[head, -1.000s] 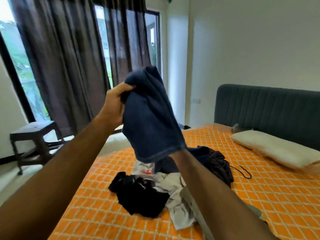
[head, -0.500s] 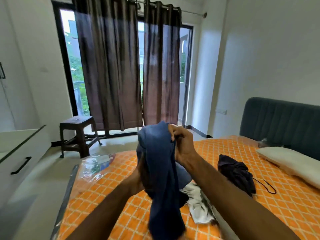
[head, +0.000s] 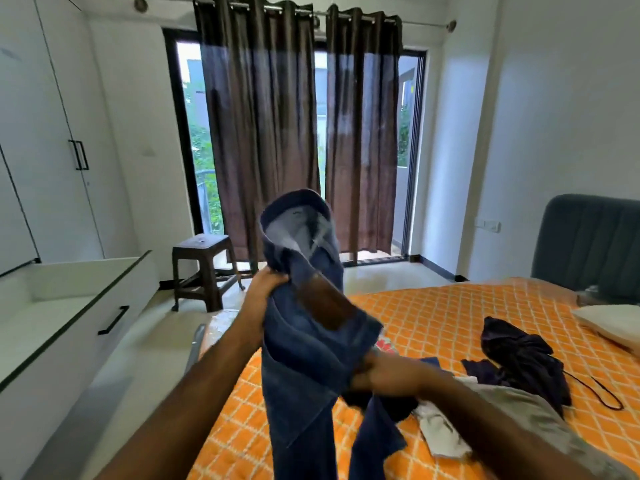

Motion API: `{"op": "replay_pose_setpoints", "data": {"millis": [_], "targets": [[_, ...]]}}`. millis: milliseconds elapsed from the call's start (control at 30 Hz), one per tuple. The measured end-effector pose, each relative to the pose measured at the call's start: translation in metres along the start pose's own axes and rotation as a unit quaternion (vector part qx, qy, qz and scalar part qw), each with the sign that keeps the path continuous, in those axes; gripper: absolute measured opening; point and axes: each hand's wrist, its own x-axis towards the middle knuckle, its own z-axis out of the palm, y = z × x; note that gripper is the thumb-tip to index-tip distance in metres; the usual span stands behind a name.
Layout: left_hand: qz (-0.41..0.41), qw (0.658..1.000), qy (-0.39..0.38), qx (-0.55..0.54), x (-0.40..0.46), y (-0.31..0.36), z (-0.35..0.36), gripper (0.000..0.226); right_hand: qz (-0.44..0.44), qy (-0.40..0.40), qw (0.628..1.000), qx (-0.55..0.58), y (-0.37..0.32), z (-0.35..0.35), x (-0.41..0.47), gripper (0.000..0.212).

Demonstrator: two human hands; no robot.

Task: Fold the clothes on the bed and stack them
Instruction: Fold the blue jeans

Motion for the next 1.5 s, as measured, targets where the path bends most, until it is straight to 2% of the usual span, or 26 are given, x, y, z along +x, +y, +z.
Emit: {"op": "replay_pose_setpoints", "data": {"millis": [33, 100, 133, 200, 300, 400, 500, 567, 600, 633, 700, 733, 800, 833, 867, 933, 1000, 1067, 1133, 1200, 1300, 1400, 1500], "targets": [[0.019, 0.999, -0.015, 0.027, -0.002, -0.012, 0.000, 0.012, -0.003, 0.038, 0.999, 0.039, 0.002, -0.006, 0.005, 0.023], [0.024, 0.999, -0.011, 0.044, -0.020, -0.032, -0.005, 0.029, -0.034, 0.049, 0.988, 0.141, 0.005, 0.003, 0.009, 0.013], [0.032, 0.998, 0.016, 0.044, -0.024, -0.045, -0.013, 0.030, -0.040, 0.049, 0.982, 0.177, 0.009, 0.012, 0.011, 0.014], [0.022, 0.995, 0.072, 0.059, -0.031, -0.067, -0.027, 0.028, -0.030, 0.050, 0.965, 0.257, 0.013, 0.037, 0.015, 0.030], [-0.020, 0.995, 0.068, 0.076, -0.045, -0.087, -0.036, 0.029, -0.025, 0.099, 0.955, 0.277, 0.021, 0.076, 0.024, 0.042], [-0.023, 0.987, 0.091, 0.127, -0.066, -0.108, -0.049, 0.044, -0.012, 0.186, 0.944, 0.271, 0.020, 0.108, 0.029, 0.063], [-0.022, 0.986, 0.085, 0.144, -0.083, -0.124, -0.064, 0.060, -0.059, 0.245, 0.930, 0.268, 0.016, 0.131, 0.037, 0.050], [-0.061, 0.986, 0.068, 0.138, -0.092, -0.136, -0.076, 0.048, -0.103, 0.255, 0.934, 0.229, 0.006, 0.144, 0.044, 0.031], [-0.100, 0.985, 0.054, 0.130, -0.100, -0.139, -0.082, 0.034, -0.112, 0.242, 0.943, 0.200, 0.002, 0.152, 0.047, 0.025], [-0.156, 0.980, 0.029, 0.119, -0.104, -0.139, -0.085, 0.032, -0.118, 0.230, 0.948, 0.186, -0.001, 0.157, 0.050, 0.023], [-0.293, 0.945, -0.018, 0.147, -0.122, -0.142, -0.111, 0.059, -0.132, 0.180, 0.965, 0.139, 0.000, 0.180, 0.060, 0.024], [-0.336, 0.923, -0.035, 0.186, -0.131, -0.143, -0.127, 0.064, -0.142, 0.135, 0.975, 0.103, -0.001, 0.192, 0.061, 0.025], [-0.362, 0.884, -0.056, 0.291, -0.139, -0.143, -0.150, 0.081, -0.195, -0.017, 0.980, 0.042, -0.005, 0.208, 0.058, 0.023], [-0.343, 0.864, -0.064, 0.362, -0.150, -0.146, -0.162, 0.097, -0.214, -0.100, 0.971, 0.019, -0.001, 0.226, 0.058, 0.022], [-0.297, 0.845, -0.094, 0.434, -0.152, -0.146, -0.173, 0.105, -0.211, -0.121, 0.969, -0.036, 0.001, 0.235, 0.056, 0.021], [-0.244, 0.786, -0.192, 0.534, -0.171, -0.150, -0.195, 0.084, -0.187, -0.117, 0.968, -0.117, 0.016, 0.269, 0.046, 0.021], [-0.236, 0.728, -0.285, 0.577, -0.192, -0.163, -0.218, 0.066, -0.178, -0.175, 0.956, -0.155, 0.028, 0.300, 0.034, 0.017], [-0.186, 0.661, -0.347, 0.639, -0.212, -0.181, -0.230, 0.063, -0.170, -0.222, 0.946, -0.166, 0.031, 0.318, 0.020, 0.020], [-0.117, 0.582, -0.424, 0.684, -0.232, -0.197, -0.234, 0.061, -0.163, -0.234, 0.949, -0.135, 0.037, 0.327, 0.010, 0.037], [-0.081, 0.529, -0.479, 0.696, -0.247, -0.202, -0.233, 0.070, -0.138, -0.226, 0.958, -0.110, 0.046, 0.332, 0.003, 0.051], [-0.037, 0.515, -0.481, 0.709, -0.263, -0.204, -0.235, 0.072, -0.113, -0.269, 0.953, -0.085, 0.055, 0.336, -0.005, 0.068], [0.023, 0.490, -0.483, 0.725, -0.269, -0.208, -0.241, 0.063, -0.083, -0.308, 0.948, -0.003, 0.057, 0.336, -0.013, 0.076], [0.017, 0.477, -0.492, 0.729, -0.268, -0.212, -0.241, 0.062, -0.085, -0.304, 0.949, 0.013, 0.056, 0.344, -0.017, 0.072]]}}
